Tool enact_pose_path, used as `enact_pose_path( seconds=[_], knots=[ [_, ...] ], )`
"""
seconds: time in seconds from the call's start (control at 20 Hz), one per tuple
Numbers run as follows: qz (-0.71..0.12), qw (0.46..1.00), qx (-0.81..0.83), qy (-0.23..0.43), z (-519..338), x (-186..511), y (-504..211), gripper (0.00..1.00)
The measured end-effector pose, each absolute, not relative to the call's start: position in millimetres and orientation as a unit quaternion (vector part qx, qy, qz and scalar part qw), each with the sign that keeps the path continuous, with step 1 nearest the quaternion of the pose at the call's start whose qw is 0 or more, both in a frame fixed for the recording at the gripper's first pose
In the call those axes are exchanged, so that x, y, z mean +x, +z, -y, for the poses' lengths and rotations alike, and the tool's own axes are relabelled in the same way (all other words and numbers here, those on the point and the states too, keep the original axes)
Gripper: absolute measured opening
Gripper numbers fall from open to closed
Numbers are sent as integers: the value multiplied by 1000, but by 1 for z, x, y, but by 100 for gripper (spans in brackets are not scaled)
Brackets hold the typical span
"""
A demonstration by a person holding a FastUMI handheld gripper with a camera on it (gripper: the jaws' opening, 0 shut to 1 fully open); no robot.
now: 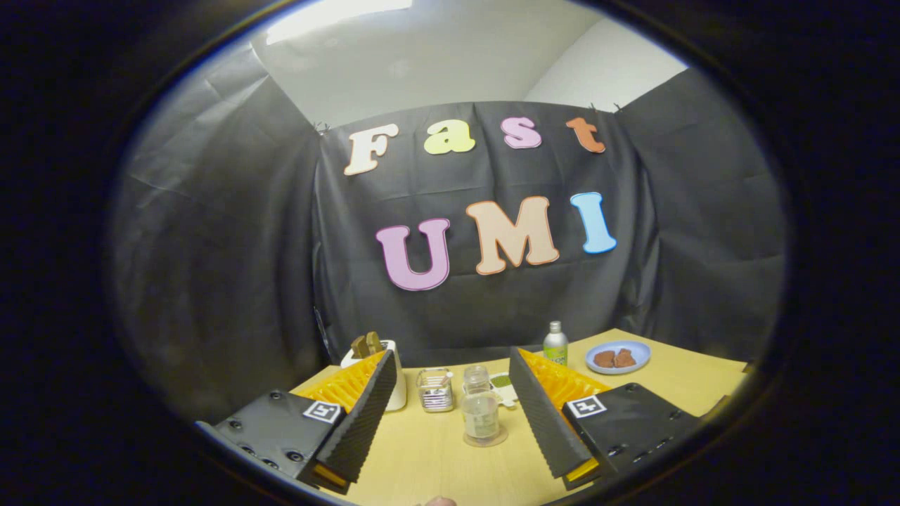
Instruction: Take the bottle from table, then pour the juice into the cup, finally place the bottle on the coaster
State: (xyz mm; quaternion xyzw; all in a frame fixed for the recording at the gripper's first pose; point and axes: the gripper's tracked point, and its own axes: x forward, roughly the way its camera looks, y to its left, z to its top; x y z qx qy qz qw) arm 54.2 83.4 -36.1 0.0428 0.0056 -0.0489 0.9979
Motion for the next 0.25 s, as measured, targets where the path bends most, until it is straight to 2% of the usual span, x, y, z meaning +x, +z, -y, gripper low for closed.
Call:
enact_pose_path(
  seconds=[0.25],
  knots=[
    [-6,998,52,-41,-94,56,-35,99]
  ],
)
